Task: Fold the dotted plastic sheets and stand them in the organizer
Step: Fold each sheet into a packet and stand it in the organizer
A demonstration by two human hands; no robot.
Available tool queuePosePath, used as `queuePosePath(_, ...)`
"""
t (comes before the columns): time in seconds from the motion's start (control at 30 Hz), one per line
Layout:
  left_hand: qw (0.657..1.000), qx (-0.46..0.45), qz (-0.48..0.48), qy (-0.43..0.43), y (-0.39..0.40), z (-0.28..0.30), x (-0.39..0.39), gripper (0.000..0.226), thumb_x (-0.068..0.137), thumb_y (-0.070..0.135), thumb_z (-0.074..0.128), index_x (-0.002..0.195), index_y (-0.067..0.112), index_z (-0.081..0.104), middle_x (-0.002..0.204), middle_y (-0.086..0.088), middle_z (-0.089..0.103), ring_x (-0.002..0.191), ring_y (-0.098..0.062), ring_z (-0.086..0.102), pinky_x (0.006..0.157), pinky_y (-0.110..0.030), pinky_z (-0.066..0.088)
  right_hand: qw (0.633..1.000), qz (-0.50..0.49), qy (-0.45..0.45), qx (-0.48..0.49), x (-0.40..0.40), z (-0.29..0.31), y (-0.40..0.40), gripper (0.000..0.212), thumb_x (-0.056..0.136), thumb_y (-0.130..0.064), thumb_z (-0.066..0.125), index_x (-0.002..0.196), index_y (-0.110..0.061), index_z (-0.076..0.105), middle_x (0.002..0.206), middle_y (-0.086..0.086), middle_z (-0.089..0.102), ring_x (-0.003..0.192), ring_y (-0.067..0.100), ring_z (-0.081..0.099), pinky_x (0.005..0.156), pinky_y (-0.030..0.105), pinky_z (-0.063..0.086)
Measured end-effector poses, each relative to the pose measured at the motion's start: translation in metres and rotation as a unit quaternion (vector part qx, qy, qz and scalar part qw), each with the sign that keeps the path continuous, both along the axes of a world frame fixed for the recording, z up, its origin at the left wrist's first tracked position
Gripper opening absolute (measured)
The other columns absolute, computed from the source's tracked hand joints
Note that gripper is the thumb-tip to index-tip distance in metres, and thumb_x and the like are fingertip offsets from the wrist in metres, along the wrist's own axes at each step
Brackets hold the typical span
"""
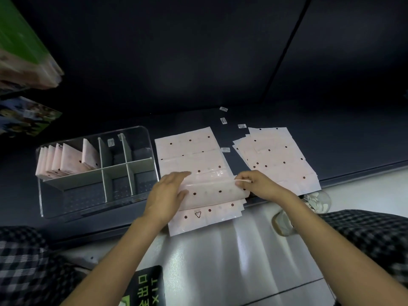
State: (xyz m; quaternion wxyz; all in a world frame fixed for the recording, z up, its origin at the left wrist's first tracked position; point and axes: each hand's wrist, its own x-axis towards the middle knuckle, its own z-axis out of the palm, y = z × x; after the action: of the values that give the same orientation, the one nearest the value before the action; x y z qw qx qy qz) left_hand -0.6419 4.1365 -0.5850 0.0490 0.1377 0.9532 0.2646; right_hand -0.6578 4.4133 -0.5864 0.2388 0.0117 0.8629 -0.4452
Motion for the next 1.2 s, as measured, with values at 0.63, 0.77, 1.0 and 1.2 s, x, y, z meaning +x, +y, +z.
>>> queuePosePath(0.63, 0.961, -0.205, -0.183, -0.020, 0.025, -0.070, 0.028, 0.061, 0.095, 0.058, 0.028, 0.148, 0.028, 0.022, 0.156, -0.006, -0.020, 0.139, -0.026, -0.029, 0.113, -0.039, -0.022, 0.940, 0.119, 0.273, 0.165, 0.039, -0.054, -0.092, 0.044, 0.099, -0.017, 0.043, 0.142, -0.006, 0.037, 0.151, 0.008, 0.032, 0.143, 0.020, 0.023, 0.118, 0.028, 0.009)
queuePosePath(0.77, 0.950, -0.237, -0.196, -0.049, 0.019, -0.072, 0.021, 0.059, 0.094, 0.063, 0.022, 0.146, 0.036, 0.024, 0.154, -0.011, -0.026, 0.140, -0.030, -0.029, 0.116, -0.044, -0.016, 0.959, 0.124, 0.214, 0.142, 0.044, -0.066, -0.096, 0.051, 0.103, -0.025, 0.033, 0.149, -0.013, 0.015, 0.158, 0.000, 0.011, 0.145, 0.010, 0.001, 0.115, 0.019, -0.006)
queuePosePath(1.0, 0.947, -0.235, -0.217, -0.021, -0.022, -0.078, 0.027, 0.062, 0.091, 0.067, 0.015, 0.137, 0.052, -0.023, 0.150, -0.008, -0.035, 0.138, -0.025, -0.034, 0.113, -0.040, -0.022, 0.965, 0.046, 0.178, 0.189, 0.039, -0.072, -0.022, 0.059, 0.100, -0.034, 0.040, 0.150, -0.012, 0.017, 0.157, 0.000, 0.017, 0.145, 0.007, 0.007, 0.116, 0.020, -0.002)
queuePosePath(1.2, 0.953, -0.221, -0.207, -0.025, -0.044, -0.076, 0.032, 0.062, 0.089, 0.068, 0.014, 0.143, 0.051, -0.010, 0.152, -0.001, -0.032, 0.140, -0.019, -0.030, 0.115, -0.036, -0.019, 0.949, 0.108, 0.203, 0.215, 0.036, -0.066, 0.007, 0.063, 0.090, -0.031, 0.061, 0.144, -0.012, 0.034, 0.151, 0.001, 0.032, 0.142, 0.011, 0.022, 0.114, 0.021, 0.014)
